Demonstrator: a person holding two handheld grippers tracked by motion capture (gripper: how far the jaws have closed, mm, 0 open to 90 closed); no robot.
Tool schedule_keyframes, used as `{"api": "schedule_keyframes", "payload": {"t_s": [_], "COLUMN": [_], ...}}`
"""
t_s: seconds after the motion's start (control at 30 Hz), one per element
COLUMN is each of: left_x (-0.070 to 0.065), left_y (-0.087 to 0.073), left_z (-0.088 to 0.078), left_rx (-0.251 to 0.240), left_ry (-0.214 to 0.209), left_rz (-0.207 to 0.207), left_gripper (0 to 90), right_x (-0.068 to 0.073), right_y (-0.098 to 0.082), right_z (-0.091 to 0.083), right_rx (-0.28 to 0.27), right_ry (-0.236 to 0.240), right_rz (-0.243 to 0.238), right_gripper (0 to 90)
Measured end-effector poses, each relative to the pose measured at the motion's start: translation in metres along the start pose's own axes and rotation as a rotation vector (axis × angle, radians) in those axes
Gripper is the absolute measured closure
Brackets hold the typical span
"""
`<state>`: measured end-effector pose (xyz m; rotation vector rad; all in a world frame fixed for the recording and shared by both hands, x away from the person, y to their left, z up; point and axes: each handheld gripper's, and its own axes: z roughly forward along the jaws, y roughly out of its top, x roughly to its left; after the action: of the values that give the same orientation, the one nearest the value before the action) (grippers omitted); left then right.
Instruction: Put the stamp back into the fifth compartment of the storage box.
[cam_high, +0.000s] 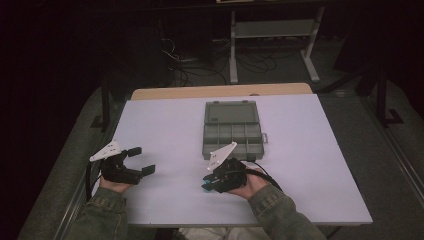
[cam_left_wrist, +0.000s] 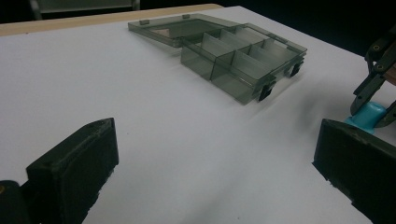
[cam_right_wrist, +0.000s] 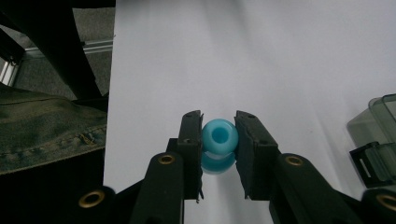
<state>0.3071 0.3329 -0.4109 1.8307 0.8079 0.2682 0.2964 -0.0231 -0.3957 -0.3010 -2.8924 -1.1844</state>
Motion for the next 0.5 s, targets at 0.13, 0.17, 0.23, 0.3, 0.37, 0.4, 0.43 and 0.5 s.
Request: {"api": "schedule_keyframes", "payload": {"t_s": [0.13,0.17,0.23,0.3,0.37,0.4,0.43,0.5], "left_x": [0.0,0.0,0.0,0.0001,0.0,0.0,0.0,0.0001], "left_y": [0.0,0.0,0.0,0.0,0.0,0.0,0.0,0.0], "left_z": [0.0001,0.0001,0.0,0.0,0.0001,0.0001,0.0001,0.0], "left_rx": [0.001,0.001,0.0,0.001,0.001,0.001,0.001,0.001], "left_ry": [0.0,0.0,0.0,0.0,0.0,-0.001,-0.001,-0.001], "left_rz": [0.0,0.0,0.0,0.0,0.0,0.0,0.0,0.0], "left_gripper": [0.0,0.0,0.0,0.0,0.0,0.0,0.0,0.0], "right_x": [-0.0011,-0.0011,-0.0018,-0.0021,-0.0032,-0.0042,-0.005,-0.0061], "right_y": [0.0015,0.0015,0.0027,0.0031,0.004,0.0046,0.0049,0.0056], "right_z": [-0.0013,-0.0013,-0.0024,-0.003,-0.0044,-0.0058,-0.0064,-0.0079], "right_rx": [0.0,0.0,-0.002,-0.003,-0.008,-0.01,-0.012,-0.015], "right_ry": [-0.004,-0.004,-0.006,-0.007,-0.011,-0.012,-0.015,-0.018], "right_rz": [0.001,0.001,0.0,0.001,-0.002,0.0,-0.001,0.001], "right_gripper": [71.2,71.2,71.2,71.2,71.2,71.2,71.2,71.2]}}
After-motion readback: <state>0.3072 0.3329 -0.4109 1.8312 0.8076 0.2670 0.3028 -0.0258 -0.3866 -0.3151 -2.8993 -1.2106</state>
